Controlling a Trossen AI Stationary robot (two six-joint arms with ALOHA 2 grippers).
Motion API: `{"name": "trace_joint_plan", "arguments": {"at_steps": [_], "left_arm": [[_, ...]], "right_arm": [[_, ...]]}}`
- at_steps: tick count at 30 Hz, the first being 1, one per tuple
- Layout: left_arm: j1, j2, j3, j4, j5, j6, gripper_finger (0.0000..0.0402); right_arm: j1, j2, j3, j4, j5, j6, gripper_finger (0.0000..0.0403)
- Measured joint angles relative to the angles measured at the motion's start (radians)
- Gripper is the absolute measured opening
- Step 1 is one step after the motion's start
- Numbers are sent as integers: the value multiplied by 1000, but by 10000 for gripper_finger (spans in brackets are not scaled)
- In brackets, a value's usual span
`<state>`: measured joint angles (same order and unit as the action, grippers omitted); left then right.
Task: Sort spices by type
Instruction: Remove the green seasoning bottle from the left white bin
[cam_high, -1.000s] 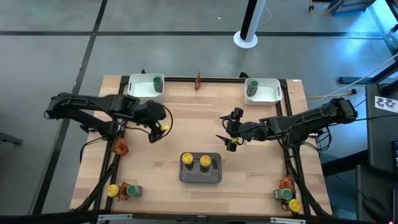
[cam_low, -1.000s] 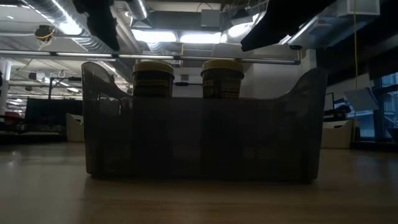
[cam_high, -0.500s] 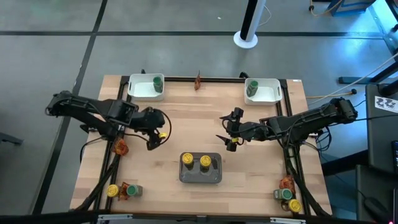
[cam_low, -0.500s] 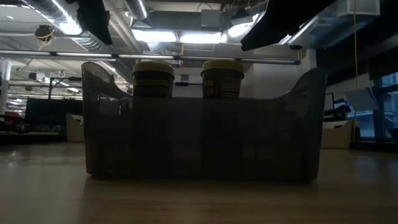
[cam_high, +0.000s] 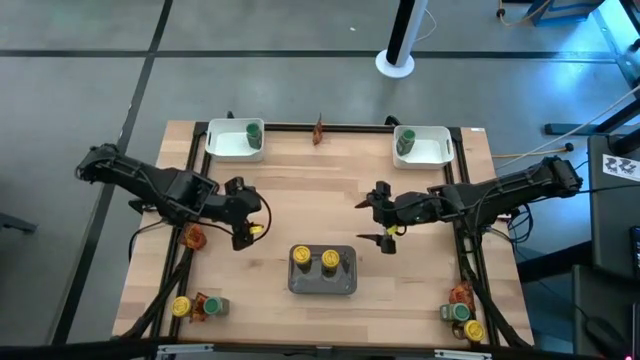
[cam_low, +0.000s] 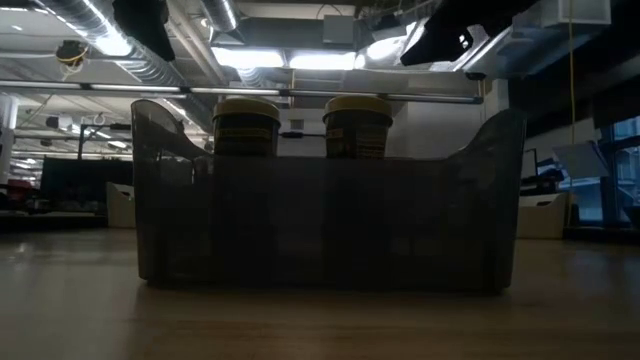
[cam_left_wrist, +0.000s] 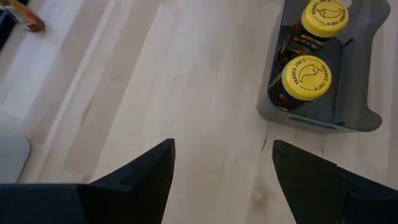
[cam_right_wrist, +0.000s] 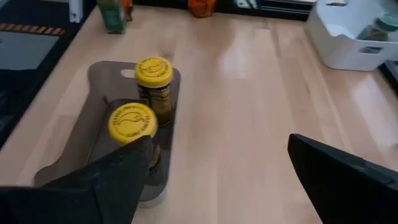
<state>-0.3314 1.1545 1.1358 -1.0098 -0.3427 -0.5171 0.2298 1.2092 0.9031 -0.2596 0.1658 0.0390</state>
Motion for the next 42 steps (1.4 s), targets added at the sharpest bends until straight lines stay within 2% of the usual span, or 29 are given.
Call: {"name": "trace_joint_plan", "arguments": {"at_steps": [10,22,31,35,39,42], "left_arm": [[-55,0,-79,24,-2,-80,253],[-53,1,-183,25,-2,-147,253],[-41,1,-195,24,-2,-188,253],[21,-1,-179,-9,-40,-184,253],[176,-9,-98,-89,-191,-183,253],[327,-20,-57,-71,-220,-119,253]], "right_arm": [[0,0,0,-6,-3,6,374],[0,0,0,-4,4,8,374],[-1,6,0,3,35,8,374],[-2,13,0,11,36,7,374],[-2,20,0,35,81,-2,374],[-2,20,0,38,115,-3,374]]}}
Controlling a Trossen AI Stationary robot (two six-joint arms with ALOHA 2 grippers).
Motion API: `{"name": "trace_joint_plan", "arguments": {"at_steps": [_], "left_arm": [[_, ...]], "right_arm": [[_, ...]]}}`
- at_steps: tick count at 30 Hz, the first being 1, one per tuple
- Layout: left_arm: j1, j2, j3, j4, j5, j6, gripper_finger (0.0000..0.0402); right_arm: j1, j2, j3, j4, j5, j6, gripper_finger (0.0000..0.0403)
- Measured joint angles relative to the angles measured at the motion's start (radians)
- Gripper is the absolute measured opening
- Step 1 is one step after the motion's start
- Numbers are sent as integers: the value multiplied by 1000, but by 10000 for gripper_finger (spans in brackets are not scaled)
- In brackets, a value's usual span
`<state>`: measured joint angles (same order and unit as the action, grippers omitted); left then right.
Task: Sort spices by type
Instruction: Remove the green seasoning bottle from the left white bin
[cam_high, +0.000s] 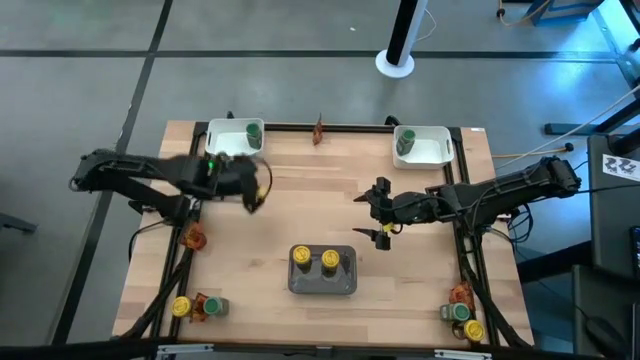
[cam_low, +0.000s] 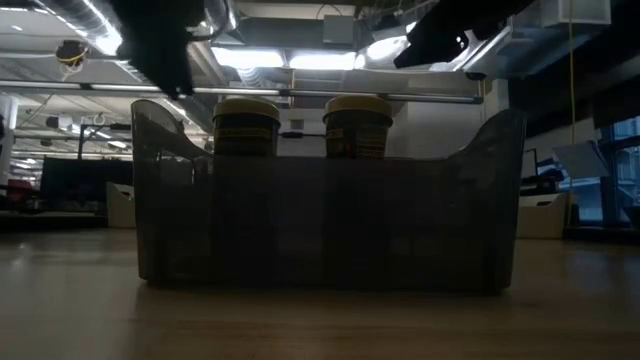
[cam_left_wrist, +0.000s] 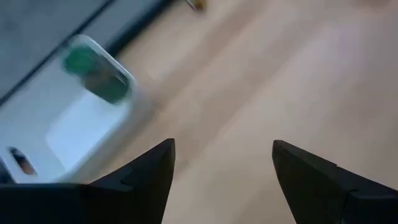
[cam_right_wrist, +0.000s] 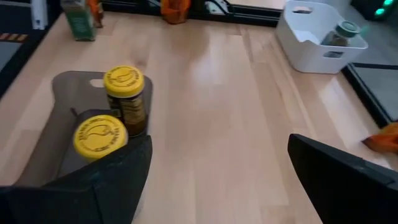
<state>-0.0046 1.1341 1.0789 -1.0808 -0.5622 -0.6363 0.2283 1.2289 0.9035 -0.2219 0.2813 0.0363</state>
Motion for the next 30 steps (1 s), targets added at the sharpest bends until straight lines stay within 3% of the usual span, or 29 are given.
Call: {"name": "trace_joint_plan", "arguments": {"at_steps": [7,11,19,30], "left_arm": [[379,3,9,115,25,184,253],[512,37,8,183,50,251,253],[615,169,8,292,63,301,254],[706,347,8,402,59,277,289]], "right_arm": [[0,0,0,3,33,-16,374],[0,0,0,3,33,-16,374],[0,0,0,4,33,-23,374],[0,0,0,3,33,-23,374]]}}
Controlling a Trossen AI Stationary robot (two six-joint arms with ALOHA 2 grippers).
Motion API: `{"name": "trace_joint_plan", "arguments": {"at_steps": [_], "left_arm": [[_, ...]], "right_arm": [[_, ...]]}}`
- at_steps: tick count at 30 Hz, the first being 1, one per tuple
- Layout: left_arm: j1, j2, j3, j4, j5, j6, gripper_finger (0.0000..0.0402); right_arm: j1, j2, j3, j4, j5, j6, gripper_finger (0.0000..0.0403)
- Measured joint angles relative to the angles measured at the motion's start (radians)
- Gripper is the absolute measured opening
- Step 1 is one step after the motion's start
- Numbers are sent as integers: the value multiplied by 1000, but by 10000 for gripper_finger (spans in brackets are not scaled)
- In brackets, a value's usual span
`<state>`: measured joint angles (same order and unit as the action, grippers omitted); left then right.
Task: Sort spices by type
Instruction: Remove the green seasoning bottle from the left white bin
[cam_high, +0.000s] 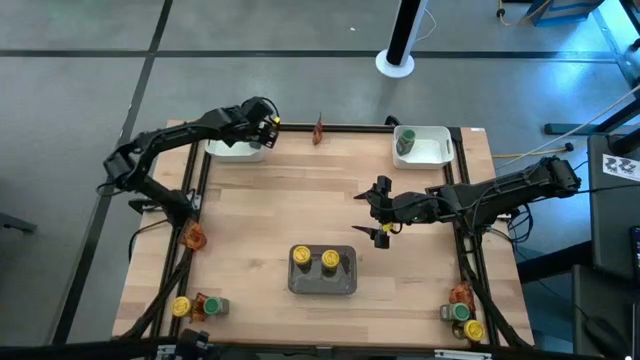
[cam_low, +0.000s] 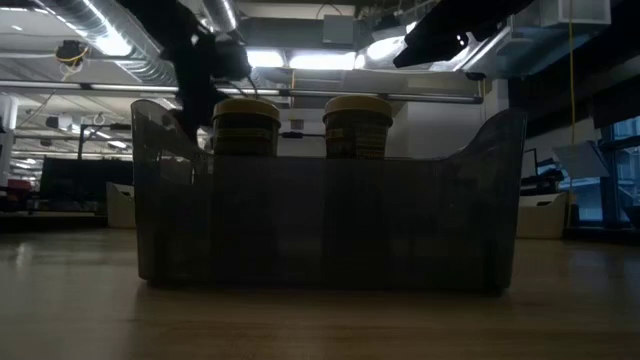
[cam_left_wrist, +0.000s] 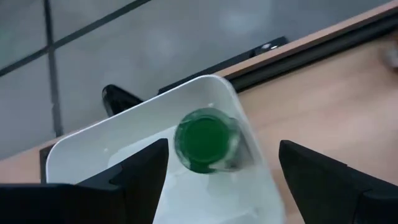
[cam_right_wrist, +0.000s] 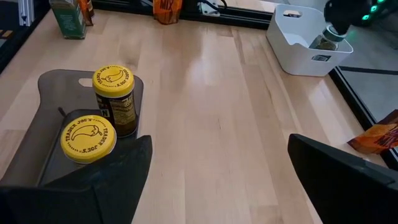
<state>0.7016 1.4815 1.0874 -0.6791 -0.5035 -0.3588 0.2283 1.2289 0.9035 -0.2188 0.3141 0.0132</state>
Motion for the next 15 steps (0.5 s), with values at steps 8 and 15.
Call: {"name": "trace_joint_plan", "arguments": {"at_steps": [8,15], "left_arm": [[49,85,0,19,-5,-22,290],[60,123,0,49,-5,4,290]], "right_arm": [[0,0,0,0,0,0,374],[0,0,0,0,0,0,374]]}}
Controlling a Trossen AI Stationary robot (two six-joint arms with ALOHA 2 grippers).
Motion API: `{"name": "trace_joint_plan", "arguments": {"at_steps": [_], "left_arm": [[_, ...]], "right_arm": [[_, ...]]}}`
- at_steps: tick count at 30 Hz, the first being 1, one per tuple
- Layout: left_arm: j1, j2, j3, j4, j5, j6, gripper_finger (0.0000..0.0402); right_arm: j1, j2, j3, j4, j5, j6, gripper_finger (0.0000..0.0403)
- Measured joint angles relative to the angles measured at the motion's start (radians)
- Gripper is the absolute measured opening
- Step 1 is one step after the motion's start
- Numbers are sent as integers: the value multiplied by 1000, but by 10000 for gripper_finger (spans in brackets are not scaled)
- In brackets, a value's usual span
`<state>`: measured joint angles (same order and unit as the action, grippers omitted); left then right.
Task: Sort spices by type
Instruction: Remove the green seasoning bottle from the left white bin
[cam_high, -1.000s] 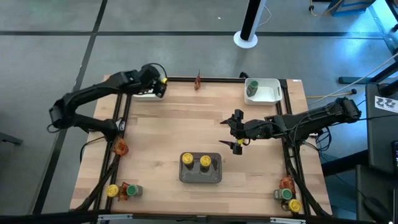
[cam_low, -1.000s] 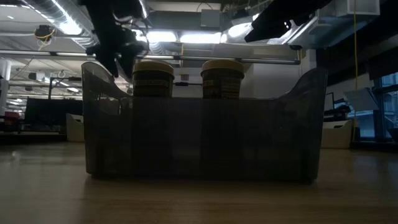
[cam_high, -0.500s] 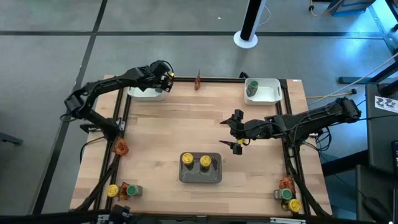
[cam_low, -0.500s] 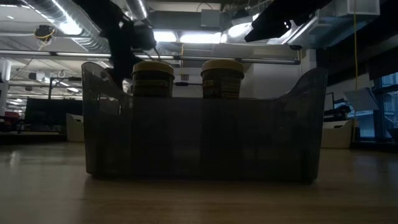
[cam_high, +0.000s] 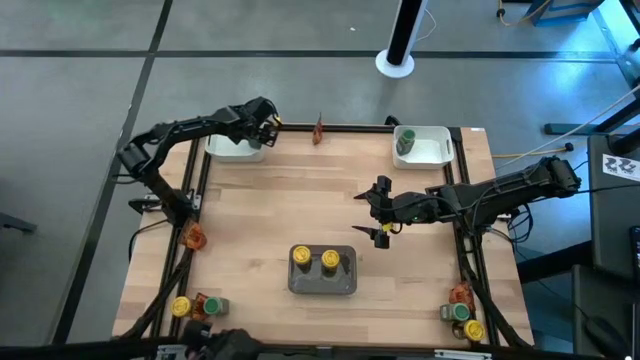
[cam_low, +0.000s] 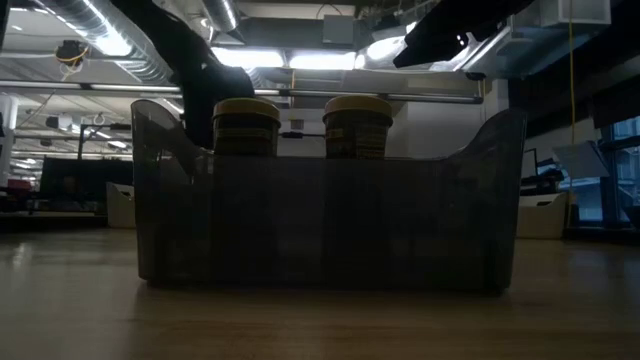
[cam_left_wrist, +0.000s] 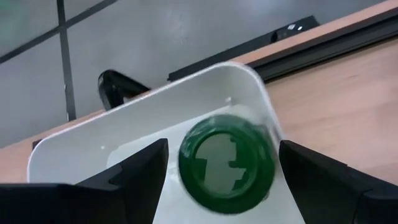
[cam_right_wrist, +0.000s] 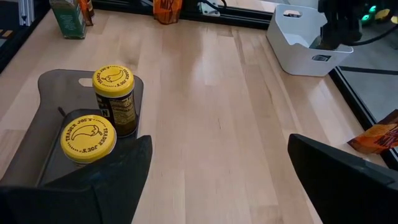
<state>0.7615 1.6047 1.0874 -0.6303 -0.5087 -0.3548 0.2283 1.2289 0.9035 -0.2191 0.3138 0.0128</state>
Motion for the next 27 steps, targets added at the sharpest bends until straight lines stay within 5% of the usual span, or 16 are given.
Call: {"name": "trace_joint_plan", "arguments": {"at_steps": [4,12,27], "left_arm": [[0,0,0,30,3,16,278],[1,0,0,22,5,22,194],[-3,-28,-1,5,8,55,196]], "right_arm": [[0,0,0,0,0,0,374],[0,0,0,0,0,0,374],[0,0,0,0,0,0,374]]}}
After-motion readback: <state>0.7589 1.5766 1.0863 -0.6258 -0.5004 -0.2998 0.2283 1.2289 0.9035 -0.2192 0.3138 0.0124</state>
